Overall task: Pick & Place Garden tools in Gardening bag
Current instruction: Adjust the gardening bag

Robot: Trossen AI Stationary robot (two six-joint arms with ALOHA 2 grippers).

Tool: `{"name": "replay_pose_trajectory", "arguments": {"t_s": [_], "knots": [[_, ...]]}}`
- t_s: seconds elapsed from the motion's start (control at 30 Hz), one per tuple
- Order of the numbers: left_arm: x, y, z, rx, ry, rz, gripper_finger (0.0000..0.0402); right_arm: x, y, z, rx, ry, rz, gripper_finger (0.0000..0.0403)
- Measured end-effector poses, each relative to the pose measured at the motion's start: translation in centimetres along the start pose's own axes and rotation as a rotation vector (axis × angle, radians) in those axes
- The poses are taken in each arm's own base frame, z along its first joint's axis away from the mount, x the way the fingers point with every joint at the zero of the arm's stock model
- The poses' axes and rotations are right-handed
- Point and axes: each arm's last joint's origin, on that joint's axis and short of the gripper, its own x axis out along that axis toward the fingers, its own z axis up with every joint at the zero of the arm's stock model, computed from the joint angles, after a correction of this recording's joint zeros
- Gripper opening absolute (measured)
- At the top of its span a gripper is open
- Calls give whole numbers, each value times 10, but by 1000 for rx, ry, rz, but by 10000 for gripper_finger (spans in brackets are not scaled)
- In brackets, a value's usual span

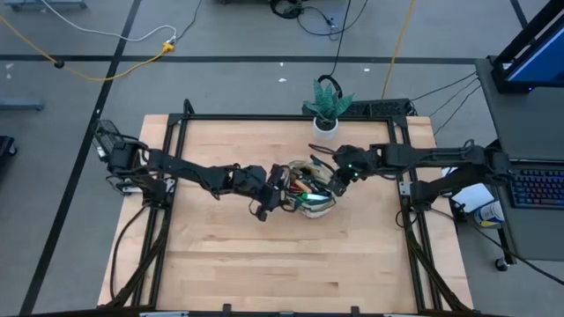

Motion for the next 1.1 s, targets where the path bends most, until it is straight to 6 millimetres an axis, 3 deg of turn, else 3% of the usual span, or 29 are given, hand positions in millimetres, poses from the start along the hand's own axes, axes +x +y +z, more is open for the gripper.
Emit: {"name": "replay_pose_trajectory", "arguments": {"t_s": [0.2,0.33,0.5,0.77,0.87,1.1], "knots": [[6,-2,0,62,-20,13,170,15,-5,-7,-7,-10,-1,136],[5,0,1,66,-34,22,108,17,-3,-3,-44,-55,28,97],[5,2,1,66,-42,37,14,17,-1,1,-103,-89,69,20],[0,7,9,114,-75,109,5,11,2,5,-166,-151,101,5],[0,10,14,56,-91,108,10,6,3,7,-176,-196,118,5],[2,9,11,38,-16,78,9,12,5,2,-188,-130,126,3]]}}
